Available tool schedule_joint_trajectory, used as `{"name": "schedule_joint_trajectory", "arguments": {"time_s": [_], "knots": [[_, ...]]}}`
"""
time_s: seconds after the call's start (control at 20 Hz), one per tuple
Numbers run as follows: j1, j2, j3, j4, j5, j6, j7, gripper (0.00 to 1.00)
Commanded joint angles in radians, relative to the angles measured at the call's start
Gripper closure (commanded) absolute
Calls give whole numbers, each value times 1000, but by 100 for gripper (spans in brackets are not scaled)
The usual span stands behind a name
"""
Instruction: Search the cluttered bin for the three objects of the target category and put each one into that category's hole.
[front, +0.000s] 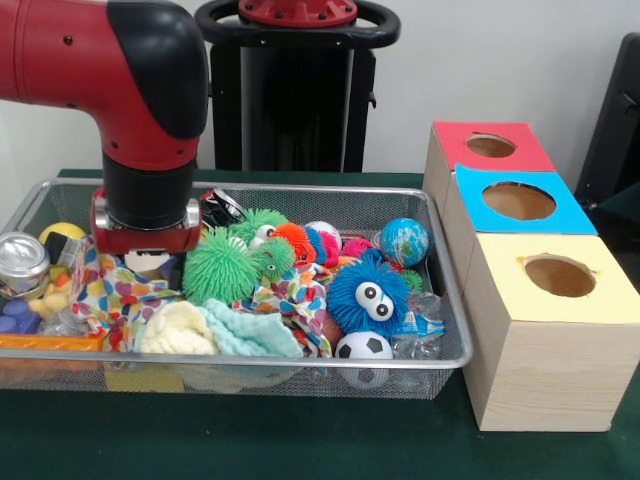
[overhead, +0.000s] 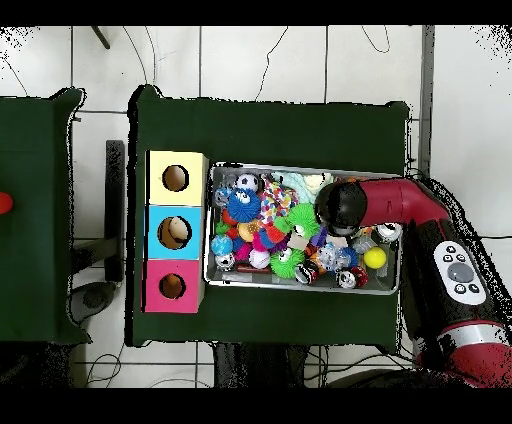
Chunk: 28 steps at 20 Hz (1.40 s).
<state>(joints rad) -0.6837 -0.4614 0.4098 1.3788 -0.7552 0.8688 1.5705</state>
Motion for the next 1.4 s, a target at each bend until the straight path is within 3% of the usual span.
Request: {"name": "schedule_joint_trajectory", "arguments": {"time_s": [0.05,0.75,1.05,1.1,1.4], "knots": [[19,26,-7,-25,-82,-86,-97,0],[36,-25,-31,-7,-157,-206,-54,0],[38,-16,-25,-15,-145,-170,-80,0],[38,-15,-24,-16,-142,-166,-83,100],[28,-12,-11,-8,-123,-154,-95,100]]}}
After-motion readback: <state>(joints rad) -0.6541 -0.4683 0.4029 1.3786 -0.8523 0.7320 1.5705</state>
